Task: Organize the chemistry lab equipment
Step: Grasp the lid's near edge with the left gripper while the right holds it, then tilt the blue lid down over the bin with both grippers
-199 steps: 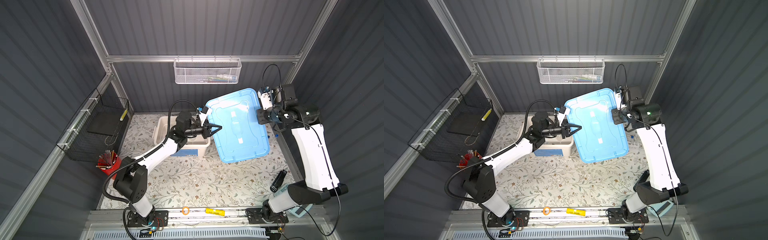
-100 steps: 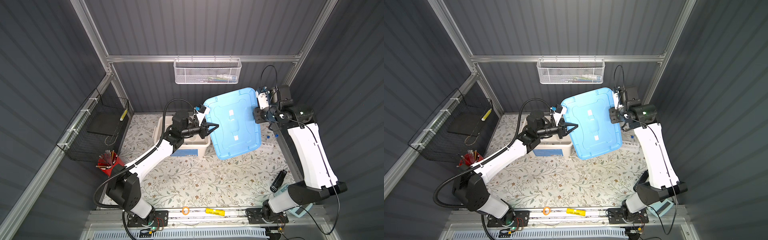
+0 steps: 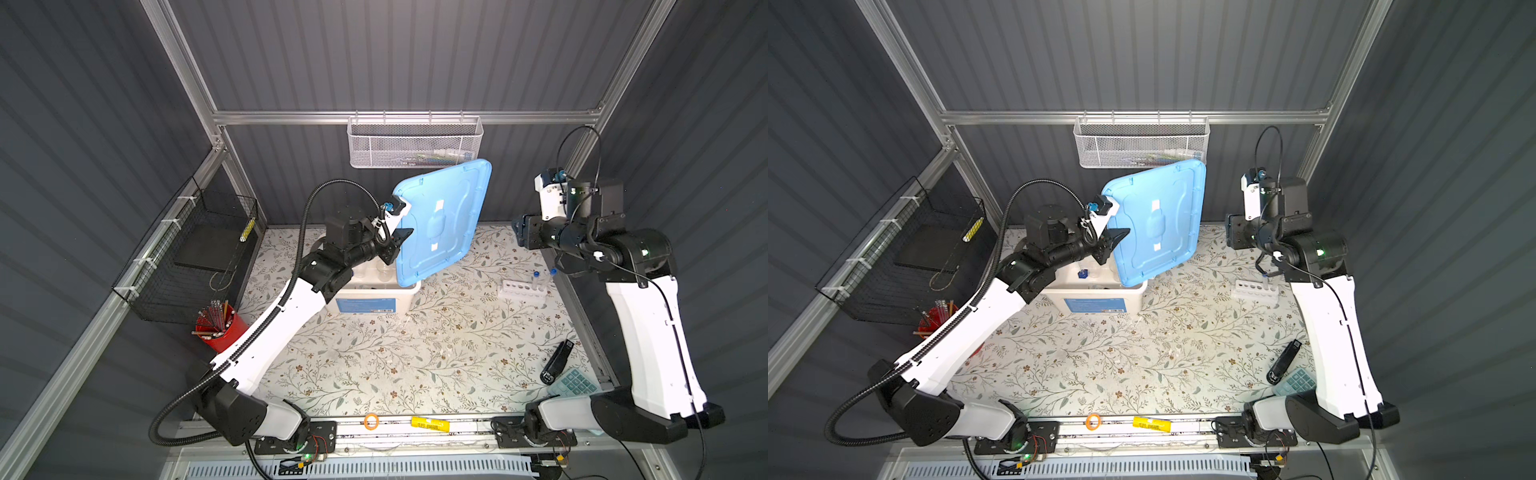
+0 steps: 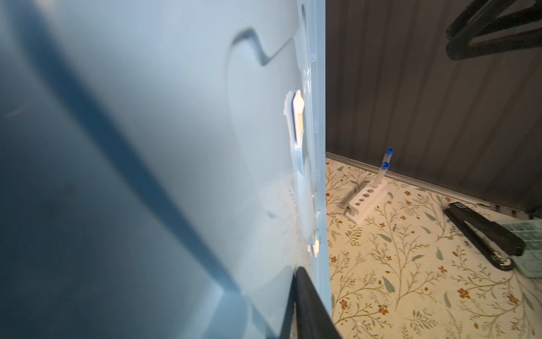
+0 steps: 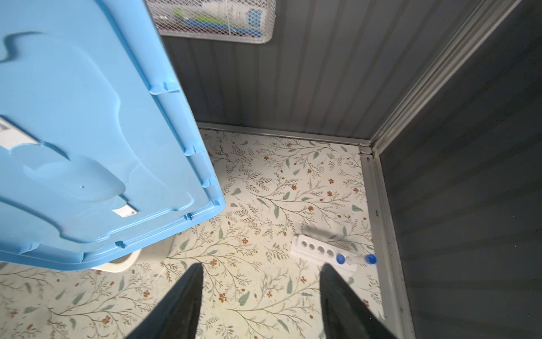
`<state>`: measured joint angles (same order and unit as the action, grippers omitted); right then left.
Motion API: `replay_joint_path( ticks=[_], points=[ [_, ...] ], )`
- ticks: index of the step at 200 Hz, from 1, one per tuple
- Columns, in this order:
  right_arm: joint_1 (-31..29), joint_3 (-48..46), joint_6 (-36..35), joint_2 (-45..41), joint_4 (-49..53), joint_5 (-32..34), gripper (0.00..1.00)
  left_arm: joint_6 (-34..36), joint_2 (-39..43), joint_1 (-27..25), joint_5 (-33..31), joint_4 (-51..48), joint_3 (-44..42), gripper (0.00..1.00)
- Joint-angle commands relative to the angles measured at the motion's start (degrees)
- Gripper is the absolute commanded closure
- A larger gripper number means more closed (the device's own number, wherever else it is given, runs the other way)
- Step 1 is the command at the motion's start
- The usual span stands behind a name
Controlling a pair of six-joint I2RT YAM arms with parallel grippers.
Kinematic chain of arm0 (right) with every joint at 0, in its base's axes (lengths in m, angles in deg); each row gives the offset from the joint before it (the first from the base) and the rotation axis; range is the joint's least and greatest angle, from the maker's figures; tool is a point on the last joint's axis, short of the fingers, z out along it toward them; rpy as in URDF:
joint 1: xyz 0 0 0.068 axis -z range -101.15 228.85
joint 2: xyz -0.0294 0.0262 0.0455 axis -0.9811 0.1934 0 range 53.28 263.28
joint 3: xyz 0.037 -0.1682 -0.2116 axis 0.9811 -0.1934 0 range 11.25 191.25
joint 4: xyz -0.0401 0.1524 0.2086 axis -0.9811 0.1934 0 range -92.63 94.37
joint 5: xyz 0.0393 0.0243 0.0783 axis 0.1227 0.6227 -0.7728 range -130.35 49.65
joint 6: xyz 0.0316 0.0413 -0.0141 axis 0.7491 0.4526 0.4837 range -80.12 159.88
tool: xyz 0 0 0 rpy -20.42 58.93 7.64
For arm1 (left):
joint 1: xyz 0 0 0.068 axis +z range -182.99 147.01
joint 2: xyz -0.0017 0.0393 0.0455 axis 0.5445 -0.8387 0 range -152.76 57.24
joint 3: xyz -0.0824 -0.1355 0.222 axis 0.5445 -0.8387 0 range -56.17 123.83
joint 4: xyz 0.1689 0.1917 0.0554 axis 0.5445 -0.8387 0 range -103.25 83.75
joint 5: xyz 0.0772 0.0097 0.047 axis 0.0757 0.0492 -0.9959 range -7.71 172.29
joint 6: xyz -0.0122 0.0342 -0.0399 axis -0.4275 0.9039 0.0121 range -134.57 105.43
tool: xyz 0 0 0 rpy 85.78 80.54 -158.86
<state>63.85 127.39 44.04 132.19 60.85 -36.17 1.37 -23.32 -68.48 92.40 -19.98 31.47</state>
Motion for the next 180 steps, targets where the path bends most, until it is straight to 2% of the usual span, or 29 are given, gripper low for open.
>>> replay_joint_path(
  ticks=[1,49,73,96,112,138,180],
  points=[
    [0.1,-0.5,4.8,-0.8,-3.7,-8.9,0.34,6.4,2.0,-0.2,-5.1,-2.7,4.2,0.93],
    [0.1,-2.5,21.1,-1.7,-12.5,-26.5,0.33,13.7,1.7,-0.3,-9.5,-6.1,7.4,0.93],
    [0.1,-8.3,31.5,-4.3,-22.9,-34.3,0.26,19.2,1.2,-0.6,-14.4,-7.3,8.0,0.93],
    [0.1,-11.9,40.3,-5.6,-29.5,-36.7,0.25,24.0,1.7,-0.6,-20.6,-5.8,6.8,0.93],
    [0.1,-14.8,46.8,-5.4,-34.4,-39.5,0.24,26.6,2.2,-0.6,-22.0,-4.5,6.4,0.93],
    [-0.4,-19.5,56.5,-5.1,-43.0,-40.4,0.24,31.2,1.8,-0.6,-24.5,-3.2,5.3,0.93],
    [-2.3,-21.2,63.3,-4.1,-49.4,-37.7,0.20,35.2,2.8,-1.7,-26.6,0.0,1.0,0.93]
  ],
)
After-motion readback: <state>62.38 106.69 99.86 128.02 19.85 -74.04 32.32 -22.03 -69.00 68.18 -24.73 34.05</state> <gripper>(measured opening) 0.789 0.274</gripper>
